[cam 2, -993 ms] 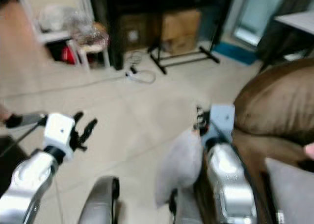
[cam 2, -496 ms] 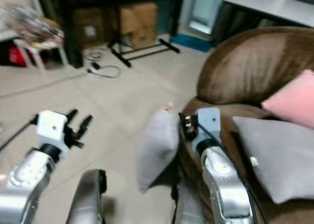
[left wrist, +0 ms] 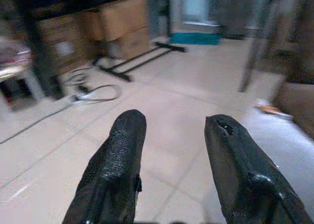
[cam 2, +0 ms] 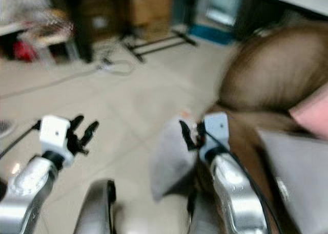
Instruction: Move the pillow to the sofa from floor
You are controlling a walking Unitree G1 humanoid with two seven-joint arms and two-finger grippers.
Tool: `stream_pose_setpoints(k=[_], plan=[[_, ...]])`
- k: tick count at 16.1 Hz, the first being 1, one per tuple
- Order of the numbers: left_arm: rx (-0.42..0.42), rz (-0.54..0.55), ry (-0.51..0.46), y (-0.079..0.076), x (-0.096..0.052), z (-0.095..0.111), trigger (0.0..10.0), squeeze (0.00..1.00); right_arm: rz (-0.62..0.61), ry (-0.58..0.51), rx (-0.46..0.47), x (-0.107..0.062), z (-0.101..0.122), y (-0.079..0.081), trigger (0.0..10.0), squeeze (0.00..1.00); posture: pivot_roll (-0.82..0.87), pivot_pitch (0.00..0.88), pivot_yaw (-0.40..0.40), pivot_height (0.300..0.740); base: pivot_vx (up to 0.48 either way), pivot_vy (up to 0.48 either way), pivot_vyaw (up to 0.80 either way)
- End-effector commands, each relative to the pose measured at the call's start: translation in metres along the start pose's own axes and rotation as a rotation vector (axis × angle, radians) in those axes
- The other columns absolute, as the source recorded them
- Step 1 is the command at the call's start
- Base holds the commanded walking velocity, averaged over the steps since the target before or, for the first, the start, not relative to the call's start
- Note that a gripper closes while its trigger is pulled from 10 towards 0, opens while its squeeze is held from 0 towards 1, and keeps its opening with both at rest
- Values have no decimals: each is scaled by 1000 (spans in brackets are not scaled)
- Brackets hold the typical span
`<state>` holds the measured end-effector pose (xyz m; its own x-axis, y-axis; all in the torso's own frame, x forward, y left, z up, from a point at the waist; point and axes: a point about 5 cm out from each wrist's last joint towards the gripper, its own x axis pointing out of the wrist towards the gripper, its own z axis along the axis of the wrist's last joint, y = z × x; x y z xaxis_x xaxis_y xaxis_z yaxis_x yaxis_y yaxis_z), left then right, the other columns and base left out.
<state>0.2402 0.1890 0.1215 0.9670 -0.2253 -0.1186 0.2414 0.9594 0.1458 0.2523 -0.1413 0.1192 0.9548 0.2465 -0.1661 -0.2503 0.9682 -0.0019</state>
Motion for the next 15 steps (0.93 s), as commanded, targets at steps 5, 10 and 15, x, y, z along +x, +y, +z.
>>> stream_pose_setpoints(k=[5, 10, 15], plan=[[15, -25, -29, -8, 3, 6, 10000, 118, 90, 9, -78, -6, 1, -12, 10000, 1000, 7, 0, -44, 530, 57, 0, 0], [30, -38, -17, -12, 2, 4, 10000, 0, 102, 76, -48, -2, -5, -15, 10000, 1000, 6, 0, -47, 515, 0, 0, 0], [69, -81, -14, -14, 5, 5, 10000, 0, 130, 146, 155, 24, -16, -6, 10000, 1000, 13, 0, -48, 465, 0, 0, 0]])
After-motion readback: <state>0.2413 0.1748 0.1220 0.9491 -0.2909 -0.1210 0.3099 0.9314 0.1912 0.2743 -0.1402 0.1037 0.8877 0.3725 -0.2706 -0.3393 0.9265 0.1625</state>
